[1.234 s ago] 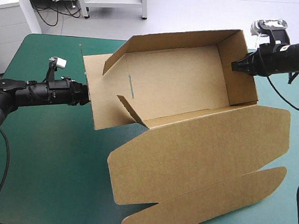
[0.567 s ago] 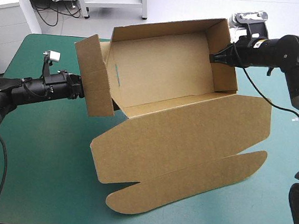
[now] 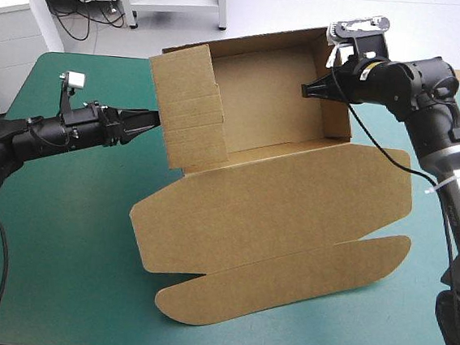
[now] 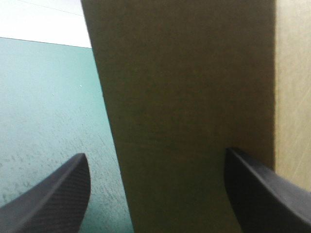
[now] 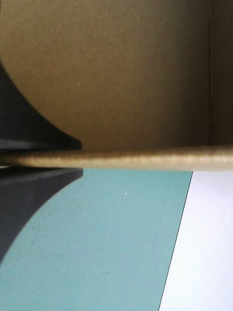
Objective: Fold the box
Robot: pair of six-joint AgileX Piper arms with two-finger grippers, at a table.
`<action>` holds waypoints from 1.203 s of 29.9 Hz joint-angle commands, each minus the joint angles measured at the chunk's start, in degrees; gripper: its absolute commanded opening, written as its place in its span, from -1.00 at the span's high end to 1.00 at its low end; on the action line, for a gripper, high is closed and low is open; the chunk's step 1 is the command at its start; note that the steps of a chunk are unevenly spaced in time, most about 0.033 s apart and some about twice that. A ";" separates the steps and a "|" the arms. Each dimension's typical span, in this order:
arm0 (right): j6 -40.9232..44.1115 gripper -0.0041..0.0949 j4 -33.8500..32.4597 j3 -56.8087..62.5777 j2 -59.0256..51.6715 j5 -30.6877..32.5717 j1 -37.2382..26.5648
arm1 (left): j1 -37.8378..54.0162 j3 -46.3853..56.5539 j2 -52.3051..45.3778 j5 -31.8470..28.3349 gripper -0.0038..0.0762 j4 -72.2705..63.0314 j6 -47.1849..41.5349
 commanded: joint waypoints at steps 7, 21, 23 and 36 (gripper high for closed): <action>3.00 0.94 -0.49 -1.53 -2.73 -5.31 1.10 | -5.90 -1.89 -3.15 6.29 -0.54 -6.85 3.48; 3.92 0.94 -0.49 -1.53 -2.73 -5.38 1.10 | -10.69 -8.94 -3.15 3.39 -0.54 -5.82 2.61; 4.29 0.94 -0.75 -1.53 -2.73 -5.71 1.10 | -11.44 -10.49 -3.15 -0.08 -0.54 -2.13 0.35; 9.28 0.94 -5.44 -1.53 -2.73 -6.88 1.10 | -29.09 -26.50 -2.07 -33.79 -0.53 46.29 -38.37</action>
